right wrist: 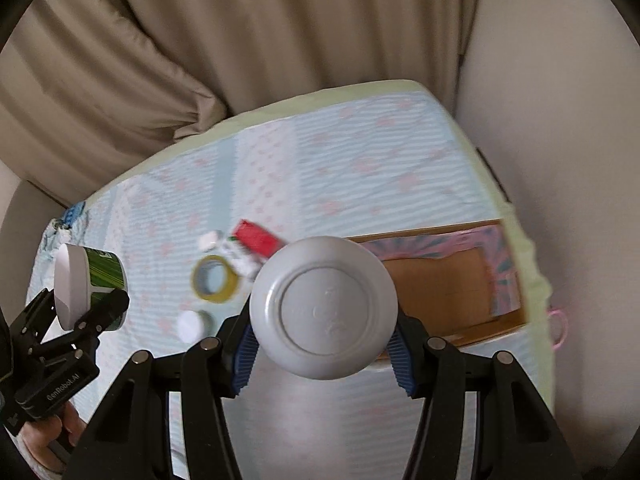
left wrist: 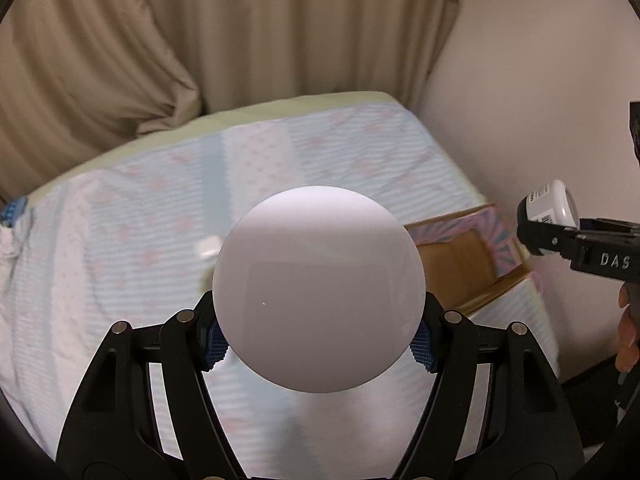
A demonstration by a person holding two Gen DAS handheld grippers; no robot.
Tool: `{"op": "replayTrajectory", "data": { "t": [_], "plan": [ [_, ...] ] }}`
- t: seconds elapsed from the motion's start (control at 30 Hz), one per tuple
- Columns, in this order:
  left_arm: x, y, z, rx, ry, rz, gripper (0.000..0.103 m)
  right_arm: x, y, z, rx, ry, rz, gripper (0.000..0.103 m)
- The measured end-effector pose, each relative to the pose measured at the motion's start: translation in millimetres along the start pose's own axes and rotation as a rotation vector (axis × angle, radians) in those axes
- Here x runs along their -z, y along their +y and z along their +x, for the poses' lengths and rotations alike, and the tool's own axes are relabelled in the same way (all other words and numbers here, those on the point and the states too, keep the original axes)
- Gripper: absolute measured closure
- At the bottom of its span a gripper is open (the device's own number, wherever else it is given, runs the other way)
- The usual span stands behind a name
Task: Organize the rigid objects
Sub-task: 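Carry both jars into the cardboard box and open both tools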
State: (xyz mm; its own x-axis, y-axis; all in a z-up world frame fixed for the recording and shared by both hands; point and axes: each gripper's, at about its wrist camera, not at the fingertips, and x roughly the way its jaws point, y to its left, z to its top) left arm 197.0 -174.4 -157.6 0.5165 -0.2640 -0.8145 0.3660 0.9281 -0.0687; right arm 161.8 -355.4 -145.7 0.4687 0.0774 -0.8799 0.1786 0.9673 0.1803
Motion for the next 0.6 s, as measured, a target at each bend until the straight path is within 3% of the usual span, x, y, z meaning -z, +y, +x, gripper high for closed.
{"op": "replayTrajectory", "data": {
  "t": [0.3, 0.6],
  "plan": [
    [-15, -111, 79, 0.059, 0.121, 0.009, 0.035, -12, -110, 24, 0.069, 0.072, -0.068, 0.051],
    [-16, -154, 178, 0.063, 0.287, 0.066, 0.035, -4, -163, 91, 0.082, 0.182, -0.128, 0.051]
  ]
}}
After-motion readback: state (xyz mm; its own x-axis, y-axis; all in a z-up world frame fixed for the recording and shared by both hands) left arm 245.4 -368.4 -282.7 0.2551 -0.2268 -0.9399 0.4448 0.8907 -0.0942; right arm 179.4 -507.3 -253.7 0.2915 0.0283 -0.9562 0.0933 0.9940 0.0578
